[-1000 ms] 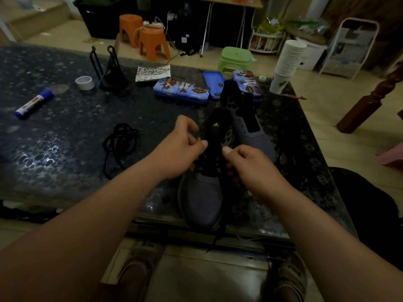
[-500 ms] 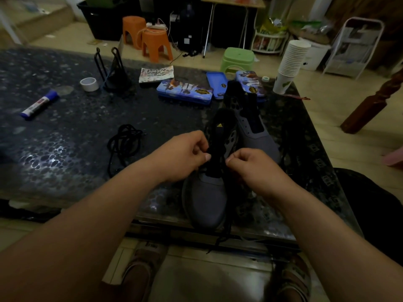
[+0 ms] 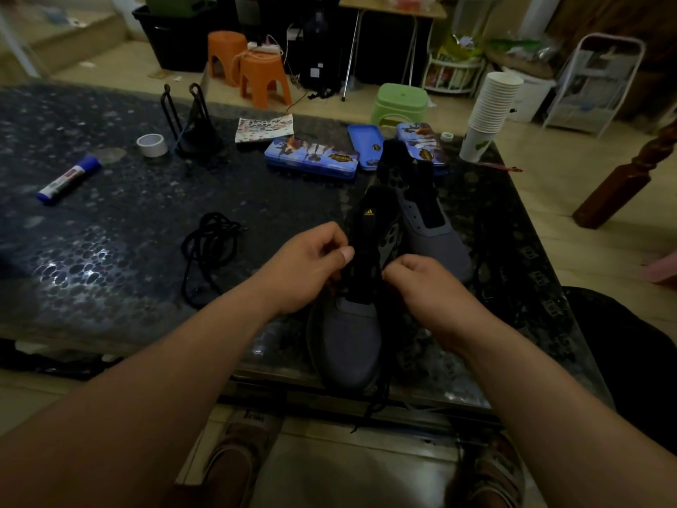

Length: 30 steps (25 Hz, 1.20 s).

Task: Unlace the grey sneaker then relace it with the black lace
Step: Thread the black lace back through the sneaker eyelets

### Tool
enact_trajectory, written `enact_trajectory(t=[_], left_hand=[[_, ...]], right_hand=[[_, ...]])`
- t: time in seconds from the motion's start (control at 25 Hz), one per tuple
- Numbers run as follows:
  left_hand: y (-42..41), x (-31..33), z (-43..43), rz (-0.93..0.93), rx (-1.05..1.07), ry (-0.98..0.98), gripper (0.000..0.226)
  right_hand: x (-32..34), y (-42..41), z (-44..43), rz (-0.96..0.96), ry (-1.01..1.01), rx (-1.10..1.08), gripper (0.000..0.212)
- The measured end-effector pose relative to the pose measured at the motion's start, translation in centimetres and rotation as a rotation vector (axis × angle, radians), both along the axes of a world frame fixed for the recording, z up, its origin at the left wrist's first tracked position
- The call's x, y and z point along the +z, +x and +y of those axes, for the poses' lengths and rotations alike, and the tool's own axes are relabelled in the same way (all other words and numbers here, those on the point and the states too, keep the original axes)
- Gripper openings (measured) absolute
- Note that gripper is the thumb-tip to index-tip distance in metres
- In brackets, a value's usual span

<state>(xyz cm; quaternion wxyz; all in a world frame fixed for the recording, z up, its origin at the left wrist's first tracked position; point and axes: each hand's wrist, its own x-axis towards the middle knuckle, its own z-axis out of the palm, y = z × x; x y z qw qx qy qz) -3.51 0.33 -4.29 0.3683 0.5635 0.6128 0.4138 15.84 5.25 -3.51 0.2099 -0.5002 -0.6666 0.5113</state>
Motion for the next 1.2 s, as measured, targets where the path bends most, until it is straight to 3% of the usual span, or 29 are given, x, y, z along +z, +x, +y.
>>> enact_trajectory(t=[0.12, 0.28, 0.52, 0.6, 0.8, 0.88, 1.04, 1.2], left_hand=[[0.1, -0.2, -0.4, 0.018, 0.020, 0.053, 0.009], [0.2, 0.1, -0.2, 0.290, 0.026, 0.116, 0.012], [-0.7, 0.1, -0.1, 0.173, -0.034, 0.097, 0.014], [-0.7, -0.1, -0.3, 0.171, -0.017, 0.082, 0.011], [0.5, 0.5, -0.3, 0.377, 0.074, 0.155, 0.019], [0.7, 0.7, -0.2, 0.365, 0.068, 0.169, 0.022], [0.5, 1.0, 0.1, 0.380, 0.056, 0.101, 0.022], [-0.6, 0.7, 0.4, 0.316, 0.010, 0.097, 0.020]], right_hand=[[0.1, -0.1, 0.1, -0.004, -0.008, -0.001, 0.017], [-0.2, 0.0, 0.4, -0.044, 0.058, -0.042, 0.025], [0.4, -0.6, 0.4, -0.170, 0.373, -0.119, 0.035], [0.3, -0.9, 0.9, -0.204, 0.356, -0.142, 0.037], [-0.1, -1.0, 0.9, -0.174, 0.311, -0.133, 0.039], [0.0, -0.8, 1.1, -0.128, 0.272, -0.122, 0.041], [1.1, -0.8, 2.0, 0.012, 0.000, -0.156, 0.055], [1.9, -0.7, 1.8, -0.015, -0.022, -0.122, 0.059]])
